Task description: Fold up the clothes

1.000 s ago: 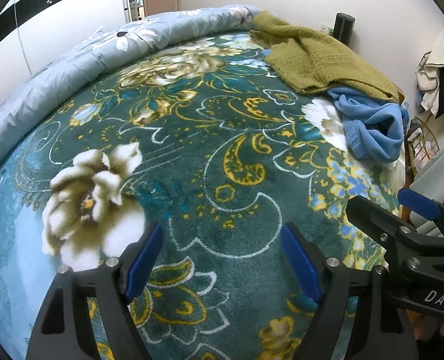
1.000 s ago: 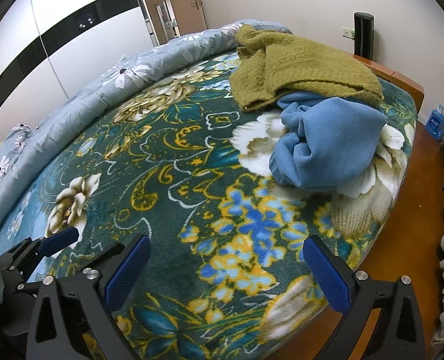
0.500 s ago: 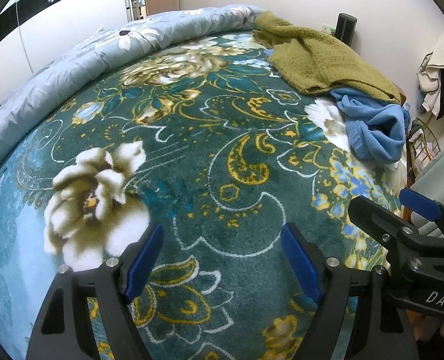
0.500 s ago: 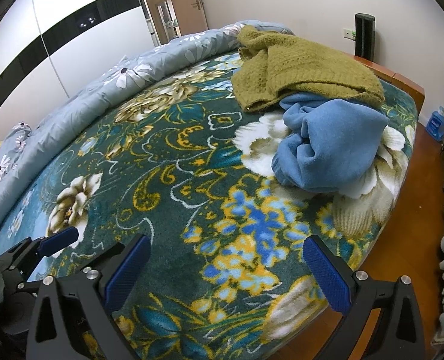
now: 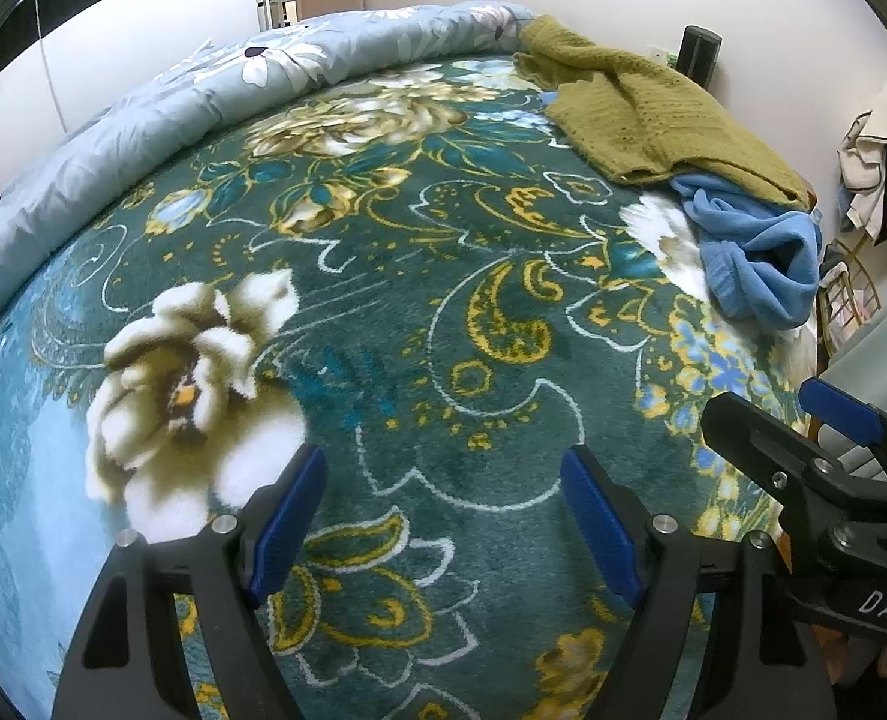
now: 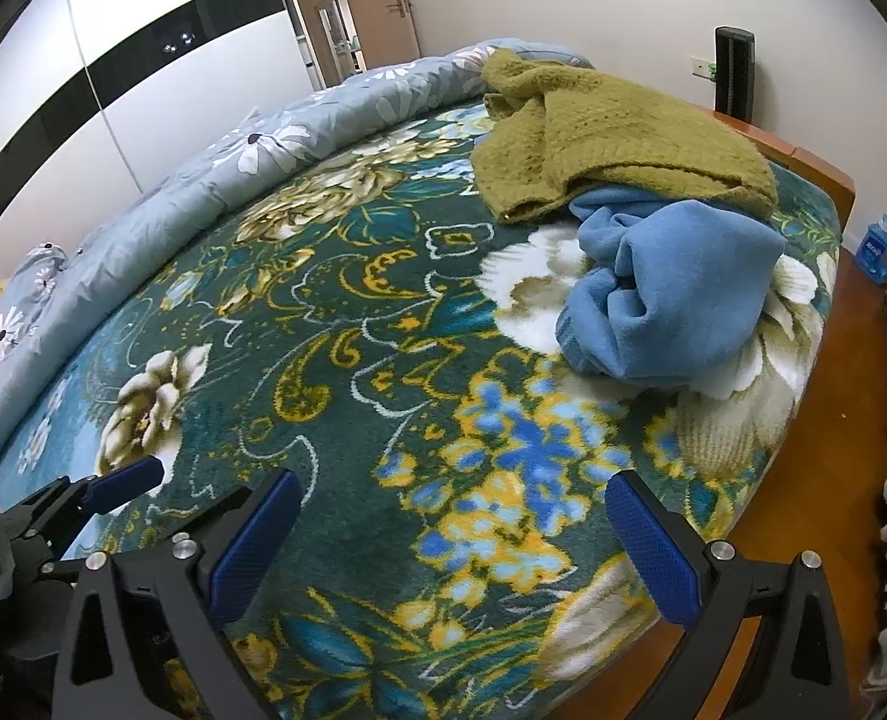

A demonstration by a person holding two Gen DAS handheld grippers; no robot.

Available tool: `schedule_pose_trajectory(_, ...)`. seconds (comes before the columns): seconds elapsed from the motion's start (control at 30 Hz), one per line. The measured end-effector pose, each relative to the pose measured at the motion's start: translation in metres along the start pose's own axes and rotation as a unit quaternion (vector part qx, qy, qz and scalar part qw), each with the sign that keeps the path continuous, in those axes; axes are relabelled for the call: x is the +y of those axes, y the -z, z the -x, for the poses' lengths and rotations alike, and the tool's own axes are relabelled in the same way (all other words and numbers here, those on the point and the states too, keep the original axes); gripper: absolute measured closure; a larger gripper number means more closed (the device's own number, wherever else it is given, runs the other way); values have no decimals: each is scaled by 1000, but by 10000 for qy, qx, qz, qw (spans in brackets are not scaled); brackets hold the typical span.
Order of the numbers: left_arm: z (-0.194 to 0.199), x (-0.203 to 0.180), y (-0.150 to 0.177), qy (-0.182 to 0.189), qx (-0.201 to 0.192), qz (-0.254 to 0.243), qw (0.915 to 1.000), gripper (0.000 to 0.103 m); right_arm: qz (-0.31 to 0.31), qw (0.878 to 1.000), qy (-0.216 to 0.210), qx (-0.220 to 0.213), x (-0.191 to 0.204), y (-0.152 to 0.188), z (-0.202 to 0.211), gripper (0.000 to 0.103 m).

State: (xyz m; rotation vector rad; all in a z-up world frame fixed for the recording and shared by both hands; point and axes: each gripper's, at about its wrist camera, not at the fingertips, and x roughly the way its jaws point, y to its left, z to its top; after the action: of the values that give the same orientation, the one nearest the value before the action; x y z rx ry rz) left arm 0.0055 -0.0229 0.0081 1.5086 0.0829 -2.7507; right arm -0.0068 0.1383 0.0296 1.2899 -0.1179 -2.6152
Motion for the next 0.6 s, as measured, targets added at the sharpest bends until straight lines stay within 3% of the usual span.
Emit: schedule_pose_trajectory(0.6,8,18,-19,69,-72,111,9999,22,180,9997,60,-174,2,-21,22,0)
